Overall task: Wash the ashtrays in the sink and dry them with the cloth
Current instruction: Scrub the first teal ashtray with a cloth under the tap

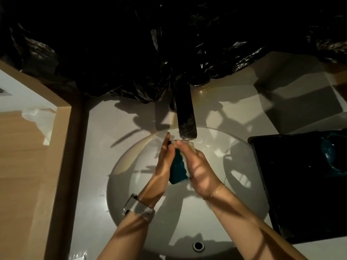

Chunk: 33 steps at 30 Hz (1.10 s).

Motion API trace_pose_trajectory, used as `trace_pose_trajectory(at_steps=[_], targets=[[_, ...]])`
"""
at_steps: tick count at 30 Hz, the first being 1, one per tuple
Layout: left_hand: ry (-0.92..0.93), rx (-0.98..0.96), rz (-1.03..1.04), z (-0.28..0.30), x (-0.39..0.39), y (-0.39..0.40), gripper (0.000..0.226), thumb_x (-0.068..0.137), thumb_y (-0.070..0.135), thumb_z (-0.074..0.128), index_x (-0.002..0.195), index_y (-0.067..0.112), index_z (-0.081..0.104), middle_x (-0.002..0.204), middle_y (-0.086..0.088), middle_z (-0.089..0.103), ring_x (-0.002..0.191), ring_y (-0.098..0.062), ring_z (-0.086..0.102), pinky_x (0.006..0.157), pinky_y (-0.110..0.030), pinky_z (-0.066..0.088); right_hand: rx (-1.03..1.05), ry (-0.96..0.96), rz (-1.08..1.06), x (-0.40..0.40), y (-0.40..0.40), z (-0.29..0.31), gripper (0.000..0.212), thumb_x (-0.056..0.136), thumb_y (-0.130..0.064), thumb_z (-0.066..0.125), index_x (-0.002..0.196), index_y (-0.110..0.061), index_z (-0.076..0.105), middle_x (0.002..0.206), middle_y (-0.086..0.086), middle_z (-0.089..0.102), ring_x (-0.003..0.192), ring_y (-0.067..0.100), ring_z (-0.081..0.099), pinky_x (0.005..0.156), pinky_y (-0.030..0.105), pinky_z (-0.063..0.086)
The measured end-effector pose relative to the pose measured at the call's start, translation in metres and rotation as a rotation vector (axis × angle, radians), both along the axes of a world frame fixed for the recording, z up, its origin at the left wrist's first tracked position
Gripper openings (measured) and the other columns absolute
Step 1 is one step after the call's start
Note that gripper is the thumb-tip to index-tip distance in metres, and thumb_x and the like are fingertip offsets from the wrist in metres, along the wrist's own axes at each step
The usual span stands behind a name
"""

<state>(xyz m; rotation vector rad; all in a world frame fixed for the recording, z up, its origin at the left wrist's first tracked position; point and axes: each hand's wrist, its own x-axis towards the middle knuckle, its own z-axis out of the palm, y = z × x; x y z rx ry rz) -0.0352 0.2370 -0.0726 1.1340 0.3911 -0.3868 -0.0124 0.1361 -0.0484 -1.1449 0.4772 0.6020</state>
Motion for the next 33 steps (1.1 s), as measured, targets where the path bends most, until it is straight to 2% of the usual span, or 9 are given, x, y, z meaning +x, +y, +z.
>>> trace_pose_trajectory(at_steps=[4, 7, 9, 12, 16, 19, 23, 27, 33], targets=[[0.373, -0.165, 0.031, 0.001, 0.016, 0.003, 0.059, 0.091, 0.070, 0.040, 0.100, 0.024, 0.076, 0.111, -0.013, 0.072, 0.109, -0.029, 0.065, 0.103, -0.051, 0.046, -0.145, -0.108, 0.007, -0.014, 0.010, -0.003, 0.025, 0.089, -0.022, 0.065, 0.113, -0.014, 0.065, 0.103, 0.007, 0.072, 0.098, 0.018, 0.069, 0.084, 0.027, 0.057], [0.362, -0.087, 0.041, 0.000, 0.015, -0.006, 0.054, 0.093, 0.065, 0.043, 0.105, 0.020, 0.069, 0.099, -0.010, 0.074, 0.097, -0.023, 0.068, 0.088, -0.039, 0.054, -0.221, -0.098, -0.001, -0.010, 0.009, 0.002, 0.023, 0.089, -0.023, 0.066, 0.110, -0.013, 0.066, 0.103, 0.010, 0.072, 0.099, 0.023, 0.068, 0.088, 0.033, 0.056], [0.177, 0.006, -0.007, -0.003, 0.009, -0.011, 0.047, 0.098, 0.059, 0.038, 0.114, 0.023, 0.064, 0.101, -0.003, 0.072, 0.098, -0.014, 0.069, 0.079, -0.027, 0.055, -0.180, -0.029, -0.013, -0.001, 0.002, 0.006, 0.024, 0.088, -0.030, 0.066, 0.105, -0.013, 0.069, 0.094, 0.009, 0.073, 0.091, 0.023, 0.071, 0.081, 0.036, 0.058], [-0.068, 0.094, -0.035, -0.011, -0.003, -0.006, 0.059, 0.094, 0.061, 0.039, 0.145, 0.031, 0.041, 0.142, 0.004, 0.055, 0.131, -0.007, 0.051, 0.106, -0.026, 0.046, -0.066, 0.045, -0.003, 0.008, -0.004, 0.011, 0.033, 0.083, -0.035, 0.068, 0.104, -0.010, 0.072, 0.088, 0.009, 0.073, 0.081, 0.021, 0.070, 0.071, 0.031, 0.057], [0.175, -0.204, 0.029, -0.002, 0.000, 0.008, 0.059, 0.096, 0.063, 0.033, 0.128, 0.023, 0.062, 0.125, -0.011, 0.067, 0.117, -0.026, 0.064, 0.095, -0.043, 0.054, -0.162, -0.105, -0.012, -0.007, 0.011, 0.006, 0.020, 0.088, -0.021, 0.067, 0.103, -0.008, 0.070, 0.096, 0.011, 0.073, 0.089, 0.019, 0.070, 0.081, 0.029, 0.055], [0.303, -0.152, -0.024, 0.000, 0.008, 0.009, 0.063, 0.094, 0.068, 0.038, 0.119, 0.018, 0.066, 0.113, -0.016, 0.070, 0.107, -0.028, 0.067, 0.088, -0.046, 0.053, -0.126, -0.201, -0.009, -0.021, 0.015, 0.001, 0.016, 0.091, -0.010, 0.061, 0.105, -0.010, 0.067, 0.098, 0.009, 0.072, 0.095, 0.017, 0.070, 0.087, 0.030, 0.056], [0.062, 0.130, -0.053, 0.001, 0.006, -0.002, 0.054, 0.100, 0.050, 0.031, 0.135, 0.014, 0.050, 0.122, -0.016, 0.064, 0.105, -0.019, 0.065, 0.085, -0.027, 0.056, -0.080, -0.100, -0.029, -0.017, 0.005, -0.001, 0.014, 0.093, -0.020, 0.059, 0.103, -0.016, 0.068, 0.084, 0.003, 0.071, 0.086, 0.018, 0.069, 0.075, 0.031, 0.056], [-0.078, 0.194, -0.092, -0.005, -0.001, -0.001, 0.068, 0.091, 0.061, 0.026, 0.144, 0.021, 0.040, 0.129, -0.002, 0.063, 0.118, -0.011, 0.061, 0.101, -0.034, 0.051, -0.003, -0.074, -0.038, -0.013, 0.004, -0.002, 0.017, 0.093, -0.023, 0.058, 0.104, -0.015, 0.069, 0.090, 0.002, 0.071, 0.090, 0.016, 0.068, 0.081, 0.028, 0.051], [0.324, -0.065, -0.074, 0.002, 0.009, 0.002, 0.060, 0.093, 0.069, 0.033, 0.112, 0.028, 0.072, 0.107, -0.007, 0.075, 0.100, -0.022, 0.069, 0.096, -0.049, 0.050, -0.137, -0.196, -0.039, -0.020, 0.007, -0.008, 0.017, 0.093, -0.015, 0.057, 0.109, -0.013, 0.064, 0.094, 0.002, 0.071, 0.091, 0.015, 0.069, 0.075, 0.021, 0.055]])
